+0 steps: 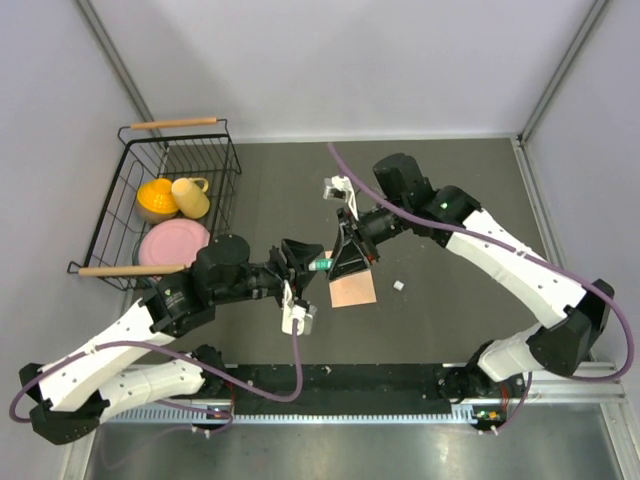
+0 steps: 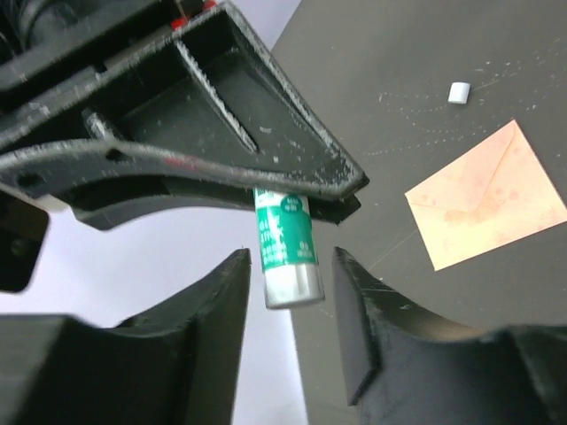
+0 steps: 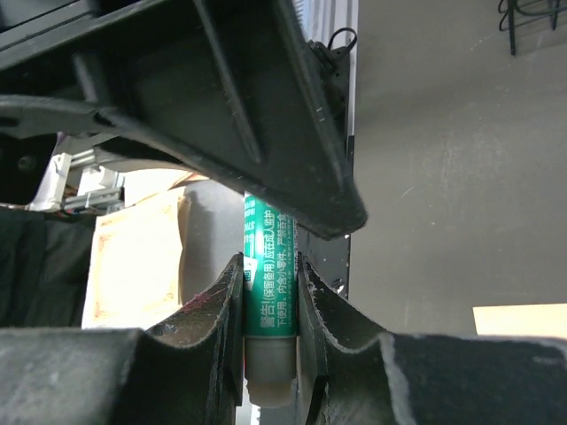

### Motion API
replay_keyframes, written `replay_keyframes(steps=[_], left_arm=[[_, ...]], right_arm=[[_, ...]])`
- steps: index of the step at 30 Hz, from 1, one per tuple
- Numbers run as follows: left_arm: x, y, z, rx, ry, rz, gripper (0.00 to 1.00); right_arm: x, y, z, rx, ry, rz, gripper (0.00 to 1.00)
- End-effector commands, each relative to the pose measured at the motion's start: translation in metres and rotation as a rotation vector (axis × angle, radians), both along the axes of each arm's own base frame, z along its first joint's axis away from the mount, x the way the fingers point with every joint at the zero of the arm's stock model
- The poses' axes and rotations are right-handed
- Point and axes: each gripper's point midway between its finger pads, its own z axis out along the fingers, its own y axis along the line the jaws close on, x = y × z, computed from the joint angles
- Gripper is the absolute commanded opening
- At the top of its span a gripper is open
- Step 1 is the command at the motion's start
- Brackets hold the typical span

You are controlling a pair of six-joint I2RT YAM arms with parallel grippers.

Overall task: Place the letter into the envelope and seal it
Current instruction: Adjust the solid glue.

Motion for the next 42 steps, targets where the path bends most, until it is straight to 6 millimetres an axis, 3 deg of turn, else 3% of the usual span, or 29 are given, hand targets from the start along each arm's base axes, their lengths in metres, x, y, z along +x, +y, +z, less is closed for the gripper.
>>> replay_keyframes(steps=[1, 5, 6, 7, 8, 9, 10, 11, 12, 14, 17, 19, 20, 22, 23, 24, 26, 30, 34, 42], left_arm=[[-0.002, -0.006, 0.026, -0.043, -0.075, -0.014, 0.42], [-0.006, -0.010, 0.020, -0.033, -0.066, -0.025, 0.17], [-0.005, -0.010, 0.018, -0.030, -0.056, -0.015, 0.00], [-0.003, -0.010, 0.018, -0.054, -0.008, 0.013, 0.00], [0.000, -0.009, 0.021, -0.078, 0.018, 0.043, 0.00], [0.007, -0.003, 0.017, -0.087, 0.042, 0.107, 0.00], [0.008, 0.002, 0.014, -0.111, 0.091, 0.143, 0.00], [0.012, 0.007, 0.008, -0.106, 0.102, 0.171, 0.00], [0.013, 0.010, -0.001, -0.100, 0.127, 0.193, 0.00], [0.014, 0.019, -0.004, -0.143, 0.204, 0.238, 0.00], [0.015, 0.023, -0.015, -0.186, 0.326, 0.282, 0.00], [0.018, 0.020, -0.016, -0.244, 0.444, 0.332, 0.00], [0.018, 0.017, -0.005, -0.280, 0.482, 0.336, 0.00], [0.021, 0.009, -0.008, -0.303, 0.622, 0.389, 0.00], [0.023, 0.007, 0.007, -0.339, 0.649, 0.398, 0.00], [0.025, 0.002, 0.000, -0.335, 0.728, 0.433, 0.00], [0.032, -0.001, 0.014, -0.379, 0.780, 0.468, 0.00], [0.043, -0.010, 0.015, -0.411, 0.919, 0.531, 0.00], [0.045, -0.017, 0.019, -0.411, 0.933, 0.512, 0.00], [0.050, -0.025, 0.014, -0.386, 0.945, 0.511, 0.00]], right_arm=[[0.001, 0.007, 0.020, 0.046, 0.026, 0.026, 0.00], [0.003, 0.008, 0.020, 0.035, 0.044, 0.010, 0.00], [0.003, 0.008, 0.021, 0.033, 0.054, 0.007, 0.23], [0.003, 0.008, 0.022, 0.030, 0.061, 0.001, 0.48], [0.002, 0.007, 0.025, 0.032, 0.062, -0.006, 0.62], [0.008, 0.004, 0.028, 0.030, 0.071, -0.041, 0.89], [0.015, 0.000, 0.031, 0.032, 0.070, -0.075, 0.98], [0.022, -0.005, 0.034, 0.035, 0.065, -0.115, 0.99], [0.048, -0.014, 0.029, 0.005, 0.055, -0.239, 0.99], [0.082, -0.028, 0.021, -0.034, 0.032, -0.415, 0.99], [0.157, -0.070, -0.007, -0.168, -0.001, -0.883, 0.98], [0.170, -0.080, -0.012, -0.195, -0.006, -0.985, 0.95], [0.177, -0.085, -0.013, -0.206, -0.028, -1.037, 0.93], [0.181, -0.087, -0.015, -0.219, -0.057, -1.073, 0.87], [0.186, -0.090, -0.016, -0.230, -0.086, -1.102, 0.84], [0.186, -0.091, -0.014, -0.233, -0.115, -1.105, 0.82], [0.184, -0.086, -0.011, -0.218, -0.168, -1.097, 0.77], [0.174, -0.079, -0.011, -0.208, -0.271, -1.058, 0.65], [0.165, -0.072, -0.009, -0.196, -0.317, -1.023, 0.64], [0.166, -0.070, -0.008, -0.211, -0.355, -1.044, 0.61]])
